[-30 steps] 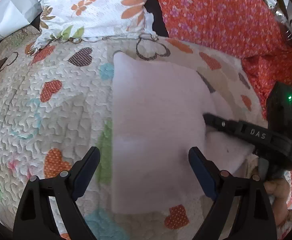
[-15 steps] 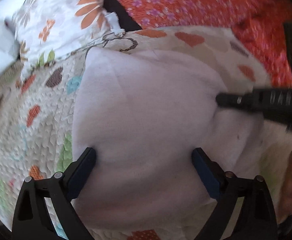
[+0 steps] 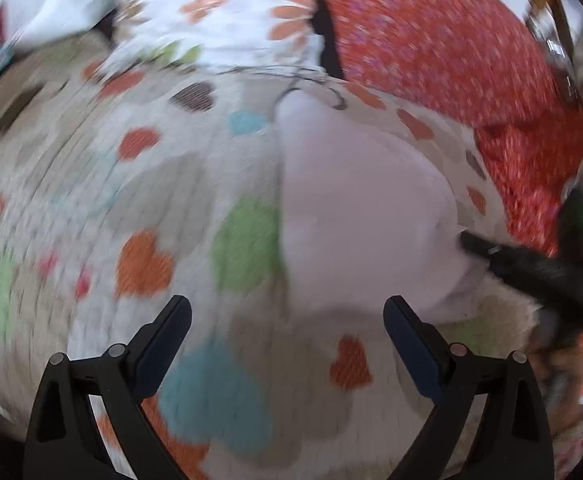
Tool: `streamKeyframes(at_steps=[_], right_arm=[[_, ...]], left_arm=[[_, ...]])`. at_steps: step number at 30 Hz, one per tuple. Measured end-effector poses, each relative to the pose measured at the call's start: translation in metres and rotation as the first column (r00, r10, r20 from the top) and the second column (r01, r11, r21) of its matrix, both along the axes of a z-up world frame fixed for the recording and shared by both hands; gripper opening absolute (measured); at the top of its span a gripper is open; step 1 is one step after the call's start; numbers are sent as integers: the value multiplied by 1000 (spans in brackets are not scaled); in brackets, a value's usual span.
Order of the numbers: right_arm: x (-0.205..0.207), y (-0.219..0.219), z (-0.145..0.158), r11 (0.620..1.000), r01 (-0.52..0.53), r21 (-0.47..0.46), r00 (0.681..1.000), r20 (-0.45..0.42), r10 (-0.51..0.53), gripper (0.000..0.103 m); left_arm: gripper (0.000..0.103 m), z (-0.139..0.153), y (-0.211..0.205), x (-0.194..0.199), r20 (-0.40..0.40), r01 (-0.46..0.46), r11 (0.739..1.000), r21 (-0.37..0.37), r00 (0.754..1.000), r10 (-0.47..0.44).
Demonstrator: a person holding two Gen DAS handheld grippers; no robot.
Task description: Fold small clothes
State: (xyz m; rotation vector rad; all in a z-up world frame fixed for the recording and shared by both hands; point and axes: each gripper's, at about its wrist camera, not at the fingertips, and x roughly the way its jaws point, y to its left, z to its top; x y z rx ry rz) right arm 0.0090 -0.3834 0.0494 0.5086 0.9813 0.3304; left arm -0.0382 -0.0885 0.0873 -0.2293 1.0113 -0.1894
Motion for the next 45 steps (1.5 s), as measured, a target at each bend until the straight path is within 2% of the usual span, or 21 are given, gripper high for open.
streamKeyframes(at_steps=[1,2,4,8,11,14,15,18,20,21,23,28,30,31,32,33,35,37,40,43,45], right_arm=[[1,5,-9,1000,-15,13,1000,-22,16,46],[2,8,-15,999,-29,29,998,-48,31,9],[0,5,-12,998,-26,54,998,-57,29,8],[-16,-10,5,1000,-13,10,1000,-26,13,7],[-29,-19,3,993,29,-114,998,-49,-35,8],[-32,-29,-8,994,51,-100,994,-93,-61,11],[-34,-36,-4,993,83,-82,993,-78,-89,16],[-41,-50,26,979,191,-66,981,43,-189,19],[-35,-51,45,967,246,-60,964,118,-238,21],[-28,-49,50,968,246,-55,962,136,-237,31],[-6,-43,52,969,242,-54,960,157,-231,48],[62,-26,7,968,202,-149,978,87,-191,50],[77,-28,-12,976,194,-96,980,70,-187,50],[82,-29,-20,986,168,-25,984,67,-166,48],[87,-27,-26,991,131,31,990,52,-133,26],[90,-25,-30,993,106,51,994,33,-108,14],[89,-28,-22,994,110,15,992,60,-111,12],[86,-38,-15,981,182,-66,982,67,-177,6],[77,-56,-3,908,324,-265,945,137,-298,2],[64,-77,7,939,327,-108,940,143,-311,4],[57,-76,22,952,299,-63,942,179,-284,4]], left_arm=[[96,-1,7,-9,-10,-21,1000,-20,1000,20],[96,-3,14,-20,-19,-44,998,-36,999,43],[96,-14,23,-48,-42,-82,996,-35,996,80],[96,-47,20,-81,-73,-83,996,20,994,84],[96,-66,11,-87,-47,-87,993,77,995,91],[96,-59,-2,-97,120,-116,979,167,988,96],[96,-52,-11,-102,218,-125,966,226,973,75],[97,-36,-33,-118,411,-133,934,331,912,-16],[97,-33,-42,-125,454,-116,922,370,888,-71],[97,-32,-46,-128,460,-92,919,385,882,-104],[97,-31,-50,-131,439,-49,916,399,887,-144],[97,-18,-33,-123,361,-16,935,354,925,-121],[97,-14,-28,-118,333,-20,942,336,938,-99],[97,-12,-24,-114,316,-27,943,331,945,-84],[97,-11,-22,-110,301,-35,944,327,951,-70],[97,-11,-19,-105,285,-42,946,321,957,-54],[97,-10,-12,-92,246,-58,950,308,969,-21],[97,-9,-6,-77,216,-82,956,280,976,21],[97,-6,-4,-54,166,-94,973,212,984,59],[97,-1,-13,-32,147,-67,984,164,988,43],[97,2,-23,-16,157,-53,985,166,987,27]])
